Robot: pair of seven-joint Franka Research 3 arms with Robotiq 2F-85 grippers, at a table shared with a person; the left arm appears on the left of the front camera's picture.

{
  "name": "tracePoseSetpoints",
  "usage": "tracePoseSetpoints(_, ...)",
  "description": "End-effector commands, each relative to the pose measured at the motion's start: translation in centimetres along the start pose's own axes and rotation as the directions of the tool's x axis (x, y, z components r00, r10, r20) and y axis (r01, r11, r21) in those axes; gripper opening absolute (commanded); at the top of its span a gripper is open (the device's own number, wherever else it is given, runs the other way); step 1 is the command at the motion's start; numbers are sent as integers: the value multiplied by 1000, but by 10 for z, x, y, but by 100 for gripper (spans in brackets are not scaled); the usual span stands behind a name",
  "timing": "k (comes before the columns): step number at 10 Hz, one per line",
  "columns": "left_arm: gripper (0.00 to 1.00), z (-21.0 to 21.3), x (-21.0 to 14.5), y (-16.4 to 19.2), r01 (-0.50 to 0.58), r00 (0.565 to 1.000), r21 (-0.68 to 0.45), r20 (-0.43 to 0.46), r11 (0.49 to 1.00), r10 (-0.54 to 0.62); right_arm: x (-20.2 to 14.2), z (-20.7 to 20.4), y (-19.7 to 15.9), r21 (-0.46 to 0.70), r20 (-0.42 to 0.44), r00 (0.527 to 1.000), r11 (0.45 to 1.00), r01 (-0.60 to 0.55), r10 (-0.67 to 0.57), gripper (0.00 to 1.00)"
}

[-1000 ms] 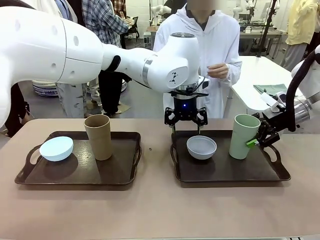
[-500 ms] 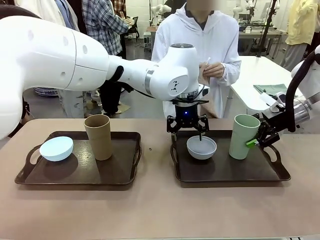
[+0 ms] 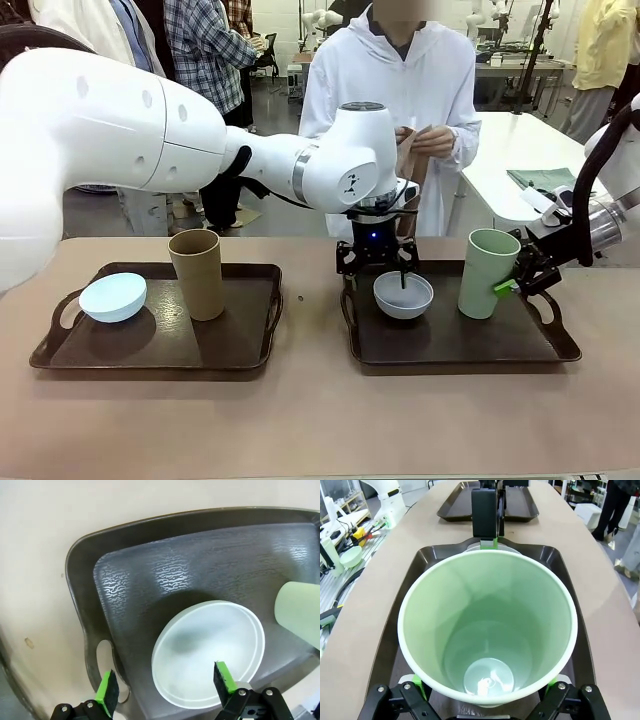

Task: Set up a tray with a mat and arrange the tableware.
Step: Pick up the Picnic Bowl and Reusable plastic cup from the Handle tray in front of the human's position and hold them in the air.

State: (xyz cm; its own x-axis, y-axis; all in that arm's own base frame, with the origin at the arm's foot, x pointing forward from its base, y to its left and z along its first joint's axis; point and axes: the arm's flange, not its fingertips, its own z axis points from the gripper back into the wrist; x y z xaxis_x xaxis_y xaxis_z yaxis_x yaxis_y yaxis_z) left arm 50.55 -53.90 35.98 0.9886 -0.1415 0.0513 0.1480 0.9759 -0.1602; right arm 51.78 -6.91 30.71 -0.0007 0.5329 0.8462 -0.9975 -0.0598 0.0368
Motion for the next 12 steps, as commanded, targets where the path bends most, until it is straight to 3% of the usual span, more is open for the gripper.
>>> tracePoseSetpoints(1,90,2,5,-6,-31,999,19,-12,999,31,1,0,-8,-19,22,1000,1000,23,-22,100)
tracePoseSetpoints(2,80,2,5,-6,-29,1000,18,-9,999,29,0,1,-8,-13,27,1000,1000,15,-15,100)
tracePoseSetpoints(3,31,1,6,-6,-28,1000,16,-12,999,28,-1,1,-8,-2,32,999,1000,9,-9,41)
tracePoseSetpoints(4,22,1,5,-7,-30,999,15,-15,999,30,-1,1,-8,3,34,999,1000,9,-9,41)
tracePoseSetpoints(5,0,0,5,-7,-29,999,16,-14,999,30,-2,1,-8,3,34,999,1000,7,-7,0)
tracePoseSetpoints(6,0,1,5,-6,-29,999,17,-14,999,29,-2,0,-8,5,33,999,1000,5,-5,40)
tracePoseSetpoints(7,0,0,5,-6,-27,1000,17,-15,999,28,-2,0,-8,5,33,999,1000,5,-5,0)
tracePoseSetpoints(9,0,0,4,-6,-21,1000,22,-15,1000,22,-3,0,-7,6,34,999,1000,3,-3,0)
tracePoseSetpoints(10,0,0,5,-7,-21,1000,25,-16,999,22,-3,0,-7,6,32,999,1000,4,-5,25)
tracePoseSetpoints(11,0,0,4,-7,-22,1000,27,-15,999,22,-3,0,-7,5,31,1000,1000,5,-5,25)
tracePoseSetpoints(12,0,1,5,-6,-20,1000,30,-14,999,20,-3,0,-7,4,30,1000,1000,4,-4,0)
